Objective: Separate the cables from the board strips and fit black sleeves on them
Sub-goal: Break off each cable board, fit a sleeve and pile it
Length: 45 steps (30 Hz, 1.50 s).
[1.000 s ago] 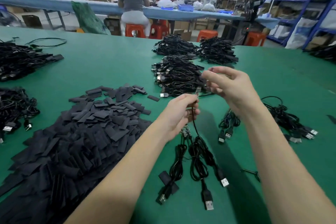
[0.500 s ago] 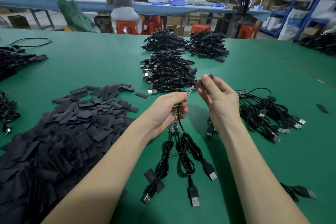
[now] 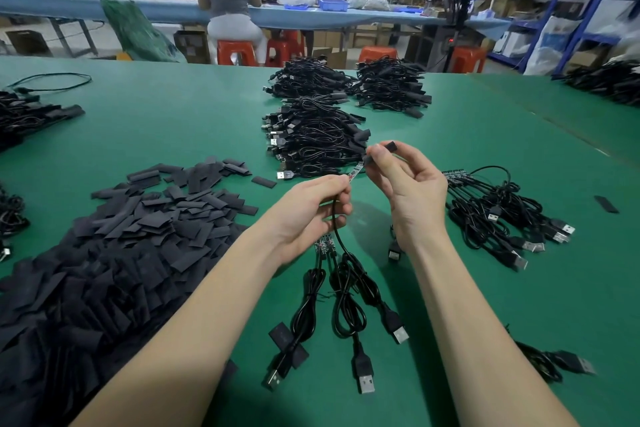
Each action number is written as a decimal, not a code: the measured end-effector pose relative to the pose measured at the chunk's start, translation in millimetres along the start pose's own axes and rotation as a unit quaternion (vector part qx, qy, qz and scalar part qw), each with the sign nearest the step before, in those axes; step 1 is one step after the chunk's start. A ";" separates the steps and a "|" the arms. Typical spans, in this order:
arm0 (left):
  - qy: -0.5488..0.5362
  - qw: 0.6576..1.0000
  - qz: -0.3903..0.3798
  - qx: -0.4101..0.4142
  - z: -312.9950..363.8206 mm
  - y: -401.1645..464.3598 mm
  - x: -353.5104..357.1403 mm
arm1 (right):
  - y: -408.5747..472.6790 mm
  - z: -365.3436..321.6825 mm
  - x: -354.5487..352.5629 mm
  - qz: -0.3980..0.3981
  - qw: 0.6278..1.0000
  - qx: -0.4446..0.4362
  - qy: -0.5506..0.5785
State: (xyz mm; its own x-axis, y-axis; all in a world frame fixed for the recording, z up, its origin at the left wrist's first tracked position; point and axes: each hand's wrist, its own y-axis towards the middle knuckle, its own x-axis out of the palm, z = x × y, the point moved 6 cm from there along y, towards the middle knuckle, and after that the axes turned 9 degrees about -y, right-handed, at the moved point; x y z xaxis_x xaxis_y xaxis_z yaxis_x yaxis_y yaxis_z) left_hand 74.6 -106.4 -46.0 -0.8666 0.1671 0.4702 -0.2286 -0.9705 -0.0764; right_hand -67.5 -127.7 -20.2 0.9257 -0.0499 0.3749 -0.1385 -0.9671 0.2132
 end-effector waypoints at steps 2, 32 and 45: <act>-0.004 1.000 0.002 -0.001 0.1 0.1 0.2 | -0.1 0.3 0.0 0.000 1.000 -0.002 0.001; 0.181 0.964 0.032 0.193 26.8 -8.5 -2.6 | 2.0 8.7 -5.9 -0.083 0.989 0.107 -0.059; 0.115 0.975 0.036 0.185 21.1 -8.5 -5.1 | -5.2 11.8 1.8 -0.131 0.983 0.087 -0.096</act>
State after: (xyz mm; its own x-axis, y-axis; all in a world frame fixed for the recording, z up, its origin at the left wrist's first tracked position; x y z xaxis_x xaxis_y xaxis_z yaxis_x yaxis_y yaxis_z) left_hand 90.4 -102.6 -29.2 -0.9610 0.0900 0.2616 -0.0255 -0.9704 0.2402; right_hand -60.9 -125.7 -31.3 0.9731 0.1771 0.1471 0.1607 -0.9801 0.1168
